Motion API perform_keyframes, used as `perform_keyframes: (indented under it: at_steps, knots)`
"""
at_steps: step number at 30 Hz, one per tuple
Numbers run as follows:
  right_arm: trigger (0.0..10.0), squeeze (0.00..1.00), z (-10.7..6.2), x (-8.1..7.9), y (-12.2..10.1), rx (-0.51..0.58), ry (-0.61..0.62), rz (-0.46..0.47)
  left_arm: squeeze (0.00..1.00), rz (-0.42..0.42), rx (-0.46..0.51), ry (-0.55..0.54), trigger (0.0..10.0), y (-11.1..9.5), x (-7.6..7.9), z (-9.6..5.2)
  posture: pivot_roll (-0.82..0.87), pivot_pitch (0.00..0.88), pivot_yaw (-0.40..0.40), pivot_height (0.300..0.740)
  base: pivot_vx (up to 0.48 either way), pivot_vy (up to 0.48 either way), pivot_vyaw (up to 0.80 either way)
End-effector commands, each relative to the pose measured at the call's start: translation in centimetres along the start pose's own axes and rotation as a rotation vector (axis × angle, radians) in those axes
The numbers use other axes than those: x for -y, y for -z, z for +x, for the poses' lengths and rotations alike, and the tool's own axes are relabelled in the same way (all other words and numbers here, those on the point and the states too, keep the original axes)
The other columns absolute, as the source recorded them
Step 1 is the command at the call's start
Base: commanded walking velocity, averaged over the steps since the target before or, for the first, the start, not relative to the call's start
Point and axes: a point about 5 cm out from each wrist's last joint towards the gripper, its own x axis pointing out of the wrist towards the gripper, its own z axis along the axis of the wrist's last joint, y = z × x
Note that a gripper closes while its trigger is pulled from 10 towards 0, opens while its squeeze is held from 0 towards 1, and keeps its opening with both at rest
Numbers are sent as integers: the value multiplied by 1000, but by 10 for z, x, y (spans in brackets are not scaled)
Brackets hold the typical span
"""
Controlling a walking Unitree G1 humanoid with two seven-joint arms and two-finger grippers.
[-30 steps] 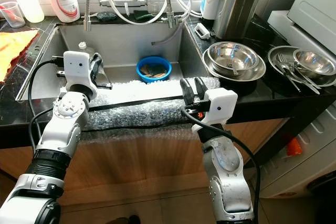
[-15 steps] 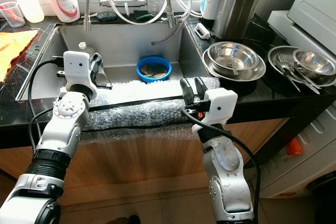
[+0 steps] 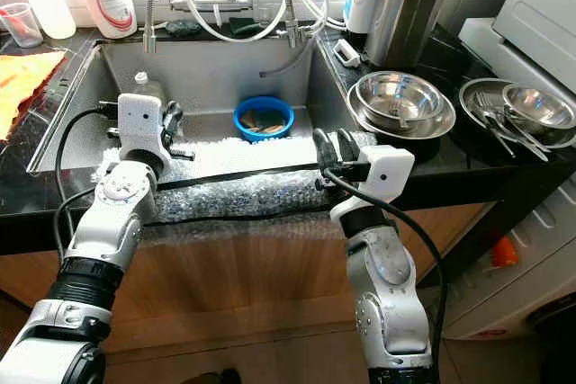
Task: Kitchen organization
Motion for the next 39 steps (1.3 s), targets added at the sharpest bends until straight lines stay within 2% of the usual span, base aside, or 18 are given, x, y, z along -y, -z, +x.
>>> perform_keyframes:
  at_steps: [1,7,10,11,13,14,18,20,21,22,25,26,27,32,33,39]
  knots:
    - [10000,0,1,1,1,-14,4,-1,1000,4,10,10,10000,-3,2,-1,-11,43,-6,740,0,0,0]
    - [10000,0,1,1,2,-16,4,-3,1000,2,15,12,10000,-4,2,-1,-12,42,-6,740,0,0,0]
    - [10000,0,2,1,2,-16,5,-4,996,2,47,3,10000,-9,1,-1,-12,41,-6,740,0,0,0]
    - [10000,0,2,1,1,-16,7,-5,0,-7,83,-8,10000,-14,0,-1,-13,41,-6,740,0,0,0]
    - [10000,0,2,2,1,-15,8,-8,0,-6,115,-23,10000,-19,-2,-1,-13,41,-6,740,0,0,0]
    - [10000,0,2,2,0,-11,8,-17,0,-14,203,-46,10000,-33,-7,-3,-14,41,-6,740,0,0,0]
    - [10000,0,3,4,-4,4,21,-37,0,-18,311,-78,10000,-50,-16,-8,-11,41,-6,740,0,0,0]
    - [10000,0,4,5,-4,5,27,-53,0,-21,325,-82,10000,-51,-17,-10,-16,41,-5,740,0,0,0]
    - [10000,0,5,6,-6,7,32,-90,0,-23,339,-84,10000,-53,-19,-12,-19,41,-5,740,0,0,0]
    - [10000,0,7,8,-10,12,38,-170,0,-6,352,-86,10000,-53,-24,-17,-18,42,-6,740,0,0,0]
    - [10000,0,9,11,-14,33,59,-203,0,8,349,-85,10000,-50,-29,-23,-16,43,-7,740,0,0,0]
    - [10000,212,9,13,-16,44,74,-198,0,20,342,-79,10000,-48,-29,-25,-12,43,-10,740,0,0,0]
    - [10000,1000,10,14,-18,50,83,-195,0,26,339,-75,10000,-46,-29,-27,-12,43,-10,740,0,0,0]
    - [10000,1000,13,21,-28,99,142,-265,0,43,303,-63,10000,-34,-28,-35,-20,42,-15,740,0,0,0]
    - [10000,1000,15,27,-34,121,181,-316,0,44,300,-61,10000,-33,-26,-37,-21,41,-17,740,0,0,0]
    - [10000,1000,17,40,-37,126,252,-351,0,41,295,-49,10000,-32,-22,-38,-24,34,-18,740,0,0,0]
